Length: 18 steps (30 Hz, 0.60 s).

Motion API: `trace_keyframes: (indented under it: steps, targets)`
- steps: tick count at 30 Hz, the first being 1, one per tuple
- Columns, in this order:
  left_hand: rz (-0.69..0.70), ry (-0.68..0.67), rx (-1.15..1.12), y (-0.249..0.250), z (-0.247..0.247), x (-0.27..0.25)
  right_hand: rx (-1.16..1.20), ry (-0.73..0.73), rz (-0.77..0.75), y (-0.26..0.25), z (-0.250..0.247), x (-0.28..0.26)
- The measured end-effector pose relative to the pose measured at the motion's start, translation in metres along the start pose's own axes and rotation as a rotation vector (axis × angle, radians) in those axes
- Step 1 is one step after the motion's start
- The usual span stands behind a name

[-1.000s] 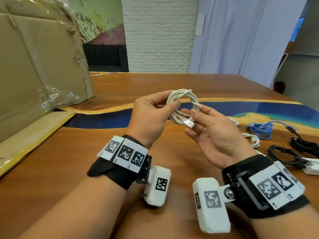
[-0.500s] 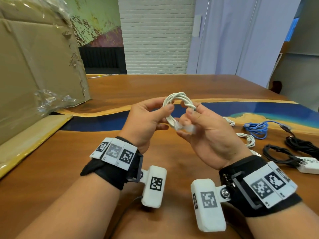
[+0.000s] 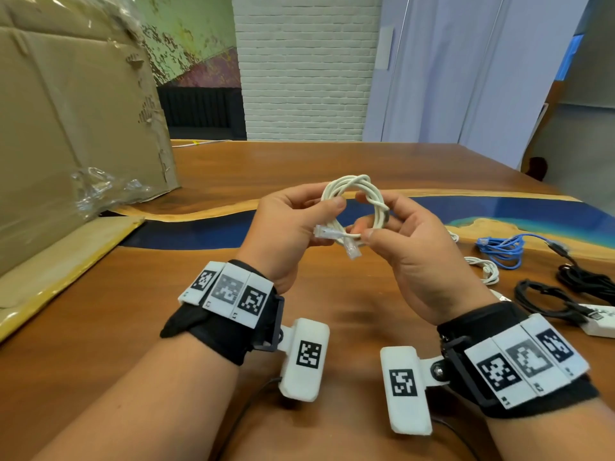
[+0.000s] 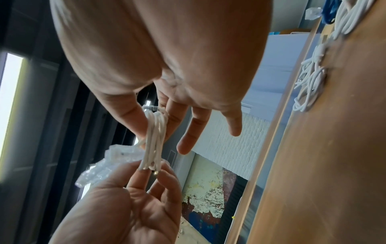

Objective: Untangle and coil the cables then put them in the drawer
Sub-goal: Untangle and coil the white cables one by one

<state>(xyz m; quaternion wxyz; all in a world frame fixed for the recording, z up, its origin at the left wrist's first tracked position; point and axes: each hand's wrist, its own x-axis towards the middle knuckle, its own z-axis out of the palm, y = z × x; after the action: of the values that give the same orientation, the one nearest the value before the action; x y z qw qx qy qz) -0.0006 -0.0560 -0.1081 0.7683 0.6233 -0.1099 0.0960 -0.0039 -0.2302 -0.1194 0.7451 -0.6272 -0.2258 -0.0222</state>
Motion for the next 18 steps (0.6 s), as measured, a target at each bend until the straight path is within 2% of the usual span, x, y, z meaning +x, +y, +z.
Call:
trace_keyframes:
  steps: [13, 18]
  targets:
    - [-0.036, -0.056, -0.025, -0.0003, 0.0033, -0.0027, 0.097, 0.027, 0.073, 0.0043, -0.0017, 0.0014]
    - [-0.084, -0.066, -0.054, -0.0026, 0.0028, -0.0018, 0.015, 0.089, 0.117, 0.0038, -0.0037, 0.0015]
